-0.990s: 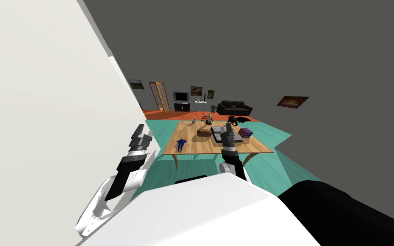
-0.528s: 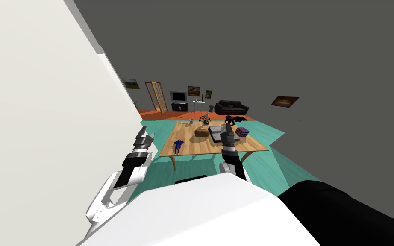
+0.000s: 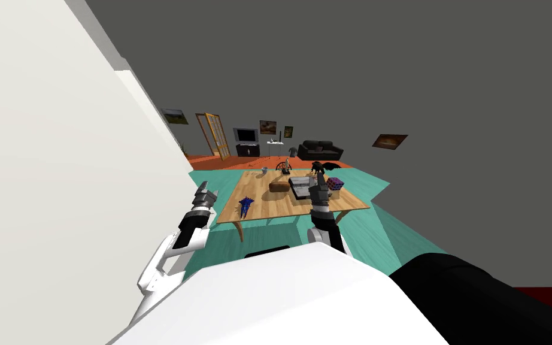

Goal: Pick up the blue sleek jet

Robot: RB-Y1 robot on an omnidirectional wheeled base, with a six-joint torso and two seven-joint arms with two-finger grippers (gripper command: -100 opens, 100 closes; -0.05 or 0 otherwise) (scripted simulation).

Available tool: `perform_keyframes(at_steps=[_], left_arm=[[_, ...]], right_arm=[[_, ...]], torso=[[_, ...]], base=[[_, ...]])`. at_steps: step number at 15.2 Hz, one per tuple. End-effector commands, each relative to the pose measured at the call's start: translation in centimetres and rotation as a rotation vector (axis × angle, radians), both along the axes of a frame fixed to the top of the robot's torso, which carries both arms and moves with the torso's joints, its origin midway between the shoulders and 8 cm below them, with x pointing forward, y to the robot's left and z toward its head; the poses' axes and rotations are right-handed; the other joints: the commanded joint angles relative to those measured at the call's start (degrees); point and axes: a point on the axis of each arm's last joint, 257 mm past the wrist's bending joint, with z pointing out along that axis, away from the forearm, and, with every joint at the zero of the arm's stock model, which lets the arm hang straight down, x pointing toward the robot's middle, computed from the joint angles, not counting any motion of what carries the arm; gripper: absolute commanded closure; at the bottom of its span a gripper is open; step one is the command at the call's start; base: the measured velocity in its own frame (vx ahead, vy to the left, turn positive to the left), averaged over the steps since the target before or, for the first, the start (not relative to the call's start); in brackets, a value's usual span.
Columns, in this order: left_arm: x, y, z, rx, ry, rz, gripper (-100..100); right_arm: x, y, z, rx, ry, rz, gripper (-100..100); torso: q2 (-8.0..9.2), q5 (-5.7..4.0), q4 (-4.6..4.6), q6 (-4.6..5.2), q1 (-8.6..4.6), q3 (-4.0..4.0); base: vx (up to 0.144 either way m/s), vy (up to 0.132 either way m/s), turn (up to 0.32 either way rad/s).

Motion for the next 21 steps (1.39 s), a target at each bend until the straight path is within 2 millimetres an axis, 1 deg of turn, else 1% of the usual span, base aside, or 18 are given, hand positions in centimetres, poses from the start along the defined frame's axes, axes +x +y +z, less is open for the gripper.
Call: perform_keyframes(at_steps=[1,2,3,4,5,6,7,8,9,11,12,14,15,16,17,18,20,21], left_arm=[[1.0,1.4,-1.9,-0.049,0.053,0.028,-100],[1.1,1.6,-2.6,-0.074,0.069,0.034,-100],[1.1,1.6,-2.6,-0.076,0.069,0.034,-100],[1.7,2.5,-4.2,-0.113,0.110,0.058,-100],[1.7,2.6,-4.4,-0.128,0.115,0.060,-100],[2.3,3.4,-5.7,-0.154,0.146,0.083,-100],[2.2,3.6,-6.3,-0.176,0.161,0.090,-100],[2.2,3.6,-6.3,-0.182,0.160,0.089,-100],[2.7,4.4,-8.0,-0.217,0.198,0.116,-100],[2.7,4.5,-8.2,-0.237,0.204,0.121,-100],[3.1,5.3,-9.8,-0.280,0.241,0.151,-100],[3.4,5.9,-10.9,-0.318,0.267,0.177,-100],[3.2,6.2,-12.1,-0.343,0.290,0.191,-100],[3.2,6.2,-12.1,-0.348,0.290,0.192,-100],[3.5,6.8,-13.7,-0.387,0.322,0.221,-100],[3.3,6.9,-14.1,-0.404,0.331,0.230,-100],[3.3,7.6,-16.0,-0.458,0.371,0.270,-100],[3.3,7.6,-16.0,-0.458,0.370,0.270,-100]], right_arm=[[0.0,0.0,0.0,0.000,0.000,0.000,0],[0.0,0.0,0.0,0.000,0.000,0.000,0],[0.0,0.0,0.0,0.000,0.000,0.000,0],[0.0,0.0,0.0,0.000,0.000,0.000,0],[0.0,0.0,0.0,0.000,0.000,0.000,0],[0.0,0.0,0.0,0.000,0.000,0.000,0],[0.0,0.0,0.0,0.000,0.000,0.000,0],[0.0,0.0,0.0,0.000,0.000,0.000,0],[0.0,0.0,0.0,0.000,0.000,0.000,0],[0.0,0.0,0.0,0.000,0.000,0.000,0],[0.0,0.0,0.0,0.000,0.000,0.000,0],[0.0,0.0,0.0,0.000,0.000,0.000,0],[0.0,0.0,0.0,0.000,0.000,0.000,0],[0.0,0.0,0.0,0.000,0.000,0.000,0],[0.0,0.0,0.0,0.000,0.000,0.000,0],[0.0,0.0,0.0,0.000,0.000,0.000,0],[0.0,0.0,0.0,0.000,0.000,0.000,0],[0.0,0.0,0.0,0.000,0.000,0.000,0]], torso=[[0.00,0.00,0.00,0.00,0.00,0.00],[-0.02,0.00,0.00,0.02,-0.01,-0.01],[-0.01,0.00,0.00,0.00,-0.02,-0.01],[0.00,0.00,0.00,0.00,0.00,0.00],[0.00,0.00,0.00,0.01,-0.02,0.00],[0.00,0.00,0.00,0.01,-0.02,0.00],[-0.01,0.00,0.00,0.01,-0.02,-0.01],[-0.02,0.00,0.00,0.01,-0.02,-0.01],[-0.01,0.00,0.00,-0.01,0.01,0.00],[0.00,0.00,0.00,0.00,-0.02,0.00],[0.01,0.00,0.00,-0.02,0.01,0.01],[-0.01,0.00,0.00,0.00,0.00,0.00],[-0.02,0.00,0.00,0.02,-0.03,-0.01],[-0.03,0.00,-0.01,0.00,-0.03,-0.02],[-0.01,0.00,0.00,-0.02,0.00,0.00],[0.00,0.00,0.00,0.01,0.00,0.00],[-0.01,0.00,0.00,0.01,-0.03,-0.01],[-0.03,-0.01,0.00,0.00,-0.04,-0.01]], base=[[0.021,-0.040,-0.111],[0.018,-0.042,-0.095],[0.011,-0.028,-0.025],[0.014,-0.040,-0.076],[0.016,-0.040,-0.086],[0.018,-0.037,-0.097],[0.022,-0.040,-0.096],[0.017,-0.029,-0.036],[0.018,-0.039,-0.079],[0.016,-0.033,-0.056],[0.019,-0.032,-0.076],[0.022,-0.038,-0.102],[0.024,-0.045,-0.093],[0.017,-0.029,-0.026],[0.016,-0.032,-0.075],[0.017,-0.033,-0.081],[0.027,-0.044,-0.101],[0.018,-0.028,-0.017]])
